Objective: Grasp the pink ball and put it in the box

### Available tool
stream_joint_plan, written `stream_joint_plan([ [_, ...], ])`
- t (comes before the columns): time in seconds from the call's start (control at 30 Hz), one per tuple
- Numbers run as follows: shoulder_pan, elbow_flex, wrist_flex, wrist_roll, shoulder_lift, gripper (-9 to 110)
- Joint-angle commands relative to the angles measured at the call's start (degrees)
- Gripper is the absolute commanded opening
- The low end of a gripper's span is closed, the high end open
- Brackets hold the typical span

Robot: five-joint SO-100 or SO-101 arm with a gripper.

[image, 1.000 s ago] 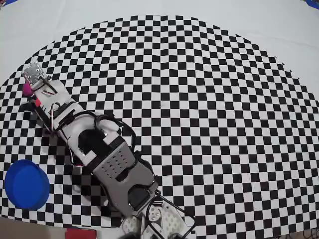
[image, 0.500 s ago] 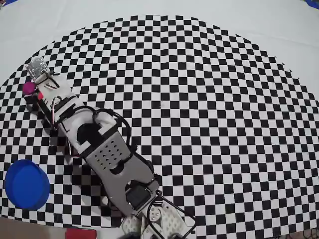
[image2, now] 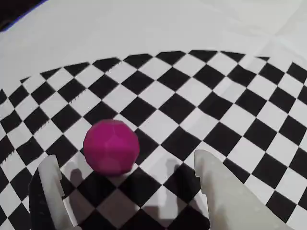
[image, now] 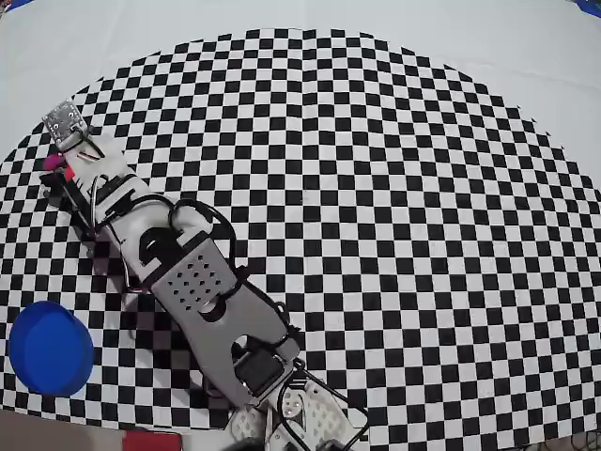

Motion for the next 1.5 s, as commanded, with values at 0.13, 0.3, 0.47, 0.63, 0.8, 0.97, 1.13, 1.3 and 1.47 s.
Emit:
stream_joint_plan([
  [0.13,-0.53,-5.36,0.53,0.35,-1.76,33],
  [0.3,-0.7,-6.59,0.53,0.35,-3.08,33],
  [0.47,-0.79,-7.65,0.53,0.35,-3.96,33],
  [0.63,-0.79,-9.32,1.32,0.35,-5.1,34],
  [0.8,-0.88,-11.07,1.32,0.44,-6.77,34],
  [0.97,-1.23,-13.27,1.41,0.44,-8.79,34],
  [1.13,-1.76,-15.38,1.76,0.44,-10.11,34],
  [1.3,-2.29,-17.31,2.02,0.7,-11.51,34],
  [1.47,-2.29,-19.86,2.46,0.7,-13.71,34],
])
